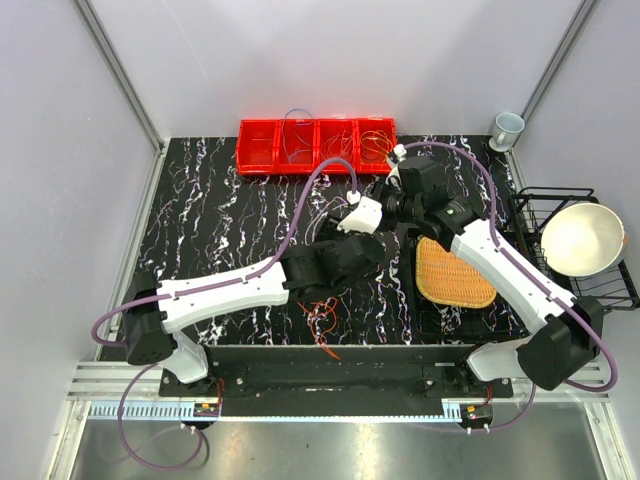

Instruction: Untangle the cables

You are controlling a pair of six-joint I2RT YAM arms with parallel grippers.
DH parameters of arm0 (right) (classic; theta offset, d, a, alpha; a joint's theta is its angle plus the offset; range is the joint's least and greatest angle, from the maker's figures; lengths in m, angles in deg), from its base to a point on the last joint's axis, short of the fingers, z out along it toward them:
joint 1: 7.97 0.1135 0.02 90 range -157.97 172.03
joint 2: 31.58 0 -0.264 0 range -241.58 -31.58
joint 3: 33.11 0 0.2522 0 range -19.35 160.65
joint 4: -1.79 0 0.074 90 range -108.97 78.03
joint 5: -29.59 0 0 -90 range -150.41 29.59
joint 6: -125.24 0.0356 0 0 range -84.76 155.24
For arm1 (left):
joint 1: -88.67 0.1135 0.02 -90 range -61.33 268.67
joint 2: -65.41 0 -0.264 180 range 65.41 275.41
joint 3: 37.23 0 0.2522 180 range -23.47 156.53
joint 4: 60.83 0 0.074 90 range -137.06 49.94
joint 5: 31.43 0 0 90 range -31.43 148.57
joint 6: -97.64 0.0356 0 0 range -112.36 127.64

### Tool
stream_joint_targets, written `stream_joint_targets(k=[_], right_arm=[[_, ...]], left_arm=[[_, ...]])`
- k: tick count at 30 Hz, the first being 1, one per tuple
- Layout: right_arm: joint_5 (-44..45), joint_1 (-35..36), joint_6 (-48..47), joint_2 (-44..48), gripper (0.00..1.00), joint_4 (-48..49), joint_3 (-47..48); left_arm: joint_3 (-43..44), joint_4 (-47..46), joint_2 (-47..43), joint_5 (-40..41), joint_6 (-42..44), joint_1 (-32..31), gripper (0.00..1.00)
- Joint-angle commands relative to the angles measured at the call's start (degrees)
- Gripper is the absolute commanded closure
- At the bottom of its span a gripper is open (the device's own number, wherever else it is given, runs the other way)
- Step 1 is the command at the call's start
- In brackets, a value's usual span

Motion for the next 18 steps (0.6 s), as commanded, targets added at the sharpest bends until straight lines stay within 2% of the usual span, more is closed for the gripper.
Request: stream_joint_targets(k=[1,3,9,14,18], right_arm=[[-2.2,0.1,-0.6,2.7,1.00,0.2,0.0],[-2.5,0.1,-0.6,3.2,1.00,0.0,-0.2],[-4.1,0.1,-0.6,4.4,1.00,-0.5,-1.3],[-5.7,0.1,0.0,4.9,1.00,0.8,-2.5],[-6.9,0.0,0.1,5.0,1.00,1.8,-3.1]], left_arm=[[2.3,-2.7,0.0,1.0,0.1,0.6,0.46],[2.0,-3.2,0.0,0.5,0.3,1.0,0.51],[-1.0,-7.6,-1.4,-2.7,1.2,2.3,0.75],[-2.4,-10.4,-2.5,-3.6,1.8,2.3,1.00],[-4.6,-12.5,-3.6,-4.0,1.8,2.4,1.00]])
